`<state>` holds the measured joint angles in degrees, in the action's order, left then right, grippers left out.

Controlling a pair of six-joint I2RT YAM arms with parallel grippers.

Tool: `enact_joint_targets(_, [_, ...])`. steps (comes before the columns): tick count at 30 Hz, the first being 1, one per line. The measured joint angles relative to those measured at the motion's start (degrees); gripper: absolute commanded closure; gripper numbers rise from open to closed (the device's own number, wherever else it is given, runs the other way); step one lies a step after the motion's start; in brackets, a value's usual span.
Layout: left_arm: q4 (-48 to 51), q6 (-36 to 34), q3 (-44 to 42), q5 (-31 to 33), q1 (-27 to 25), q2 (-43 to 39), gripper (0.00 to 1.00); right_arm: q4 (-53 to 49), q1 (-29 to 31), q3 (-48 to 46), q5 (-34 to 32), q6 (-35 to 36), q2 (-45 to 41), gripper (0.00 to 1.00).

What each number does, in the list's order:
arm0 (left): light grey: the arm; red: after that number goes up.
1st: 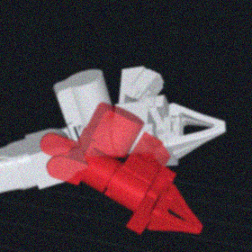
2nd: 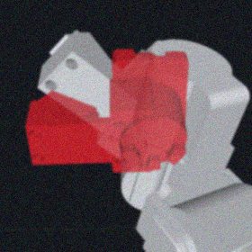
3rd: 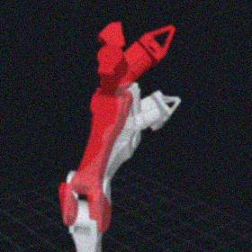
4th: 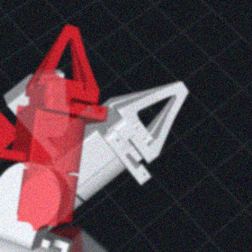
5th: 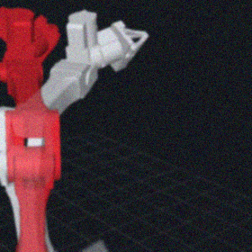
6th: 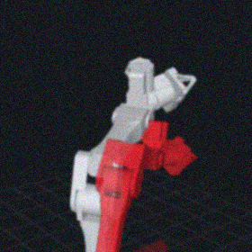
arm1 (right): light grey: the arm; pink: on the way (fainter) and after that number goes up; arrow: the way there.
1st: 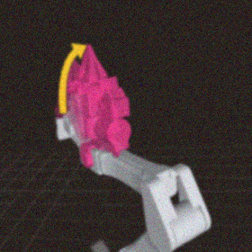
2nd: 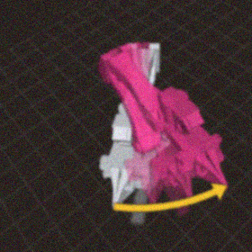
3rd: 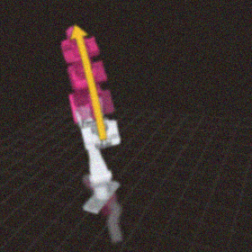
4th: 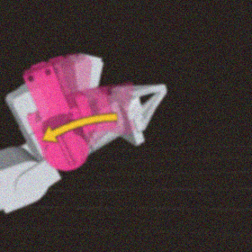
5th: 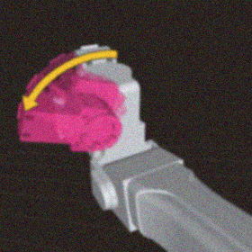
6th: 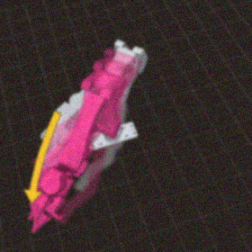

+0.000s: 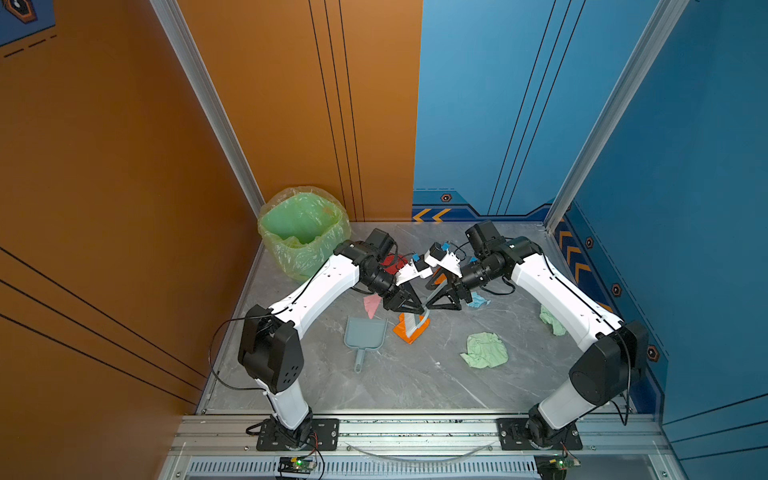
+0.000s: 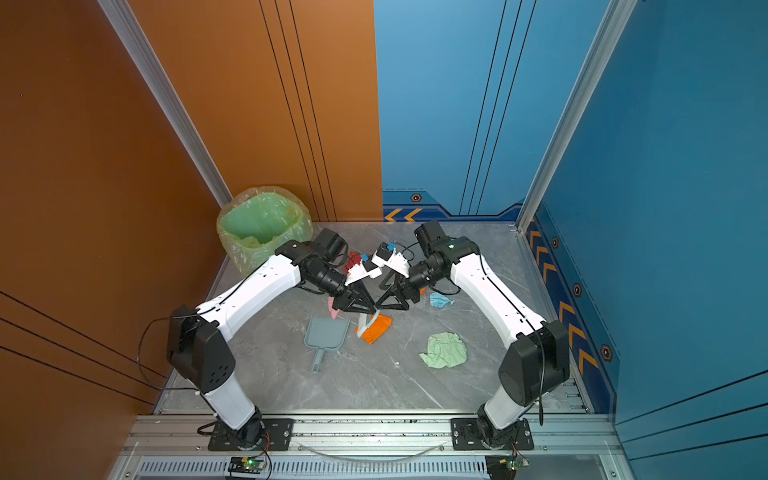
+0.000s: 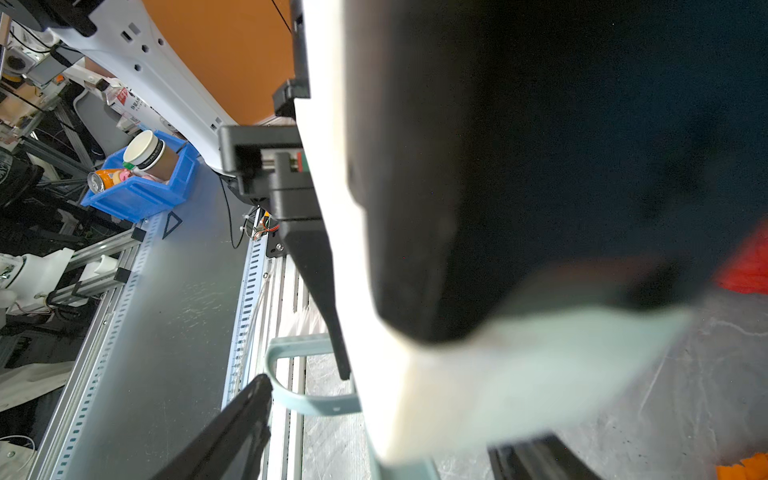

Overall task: Sweep away the paper scraps from the table
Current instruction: 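Close the right gripper on the brush handle beside the left gripper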

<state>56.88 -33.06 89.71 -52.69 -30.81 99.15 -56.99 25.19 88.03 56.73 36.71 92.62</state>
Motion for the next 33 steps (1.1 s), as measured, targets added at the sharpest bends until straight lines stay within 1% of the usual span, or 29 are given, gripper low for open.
enact_joint_targets(4, [0.07,-0.17,0.0,0.13,0.0,-0.02,1.0,0.02,0.0,-0.04,-0.02,0.52,0.0,0.18])
enact_joint_targets(7, [0.24,-0.17,0.0,0.15,0.0,-0.04,1.0,0.04,-0.02,-0.17,-0.02,0.83,0.0,0.13])
enact_joint_targets(11, [0.39,-0.22,0.0,0.15,0.04,-0.04,1.0,0.2,-0.02,-0.28,-0.02,1.05,0.0,0.11])
enact_joint_targets(27, [-0.11,-0.57,0.0,0.07,0.04,-2.08,1.0,0.57,-2.4,-2.82,0.33,2.47,-0.96,0.09])
enact_joint_targets(33, [-0.11,-0.57,0.0,0.04,0.04,-2.08,1.0,2.16,-3.43,-4.59,2.93,2.29,-3.61,0.09])
